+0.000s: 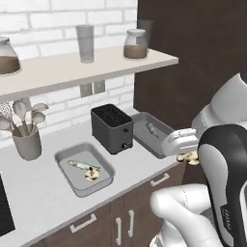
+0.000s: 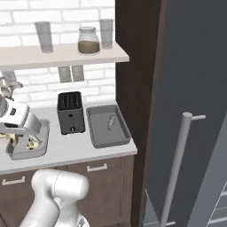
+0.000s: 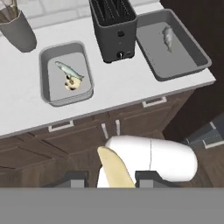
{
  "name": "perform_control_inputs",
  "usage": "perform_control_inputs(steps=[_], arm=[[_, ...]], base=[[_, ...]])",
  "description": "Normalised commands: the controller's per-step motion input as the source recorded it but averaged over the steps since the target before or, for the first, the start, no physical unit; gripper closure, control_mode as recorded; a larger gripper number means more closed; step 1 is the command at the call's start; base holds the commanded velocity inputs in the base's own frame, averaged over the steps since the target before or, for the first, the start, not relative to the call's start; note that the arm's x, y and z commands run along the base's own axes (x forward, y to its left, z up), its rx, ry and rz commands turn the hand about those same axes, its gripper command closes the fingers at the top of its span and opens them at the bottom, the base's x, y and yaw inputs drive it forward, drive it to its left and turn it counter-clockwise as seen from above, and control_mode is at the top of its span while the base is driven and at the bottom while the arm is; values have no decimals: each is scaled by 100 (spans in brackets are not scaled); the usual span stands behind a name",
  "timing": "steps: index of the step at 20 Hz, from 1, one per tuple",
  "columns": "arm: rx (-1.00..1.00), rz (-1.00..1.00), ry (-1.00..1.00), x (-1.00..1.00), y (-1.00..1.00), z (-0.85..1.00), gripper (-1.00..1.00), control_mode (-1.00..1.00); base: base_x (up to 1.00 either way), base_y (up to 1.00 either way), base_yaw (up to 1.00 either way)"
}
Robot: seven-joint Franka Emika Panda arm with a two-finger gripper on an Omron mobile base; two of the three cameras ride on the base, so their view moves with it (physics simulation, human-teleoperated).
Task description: Place one mushroom and one fish in each tupperware on the nearby counter, to pack two identical lunches.
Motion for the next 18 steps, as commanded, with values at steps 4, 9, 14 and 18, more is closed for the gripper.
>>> perform_control_inputs(steps=[4, 9, 14, 18], arm=[[0, 0, 0, 0, 0, 0, 100, 100], [0, 0, 0, 0, 0, 0, 100, 100], [0, 0, 0, 0, 0, 0, 100, 100], [2, -2, -1, 15, 0, 0, 100, -100]], base=[[31, 28, -43], [40, 43, -26], [36, 21, -11], [30, 0, -7]])
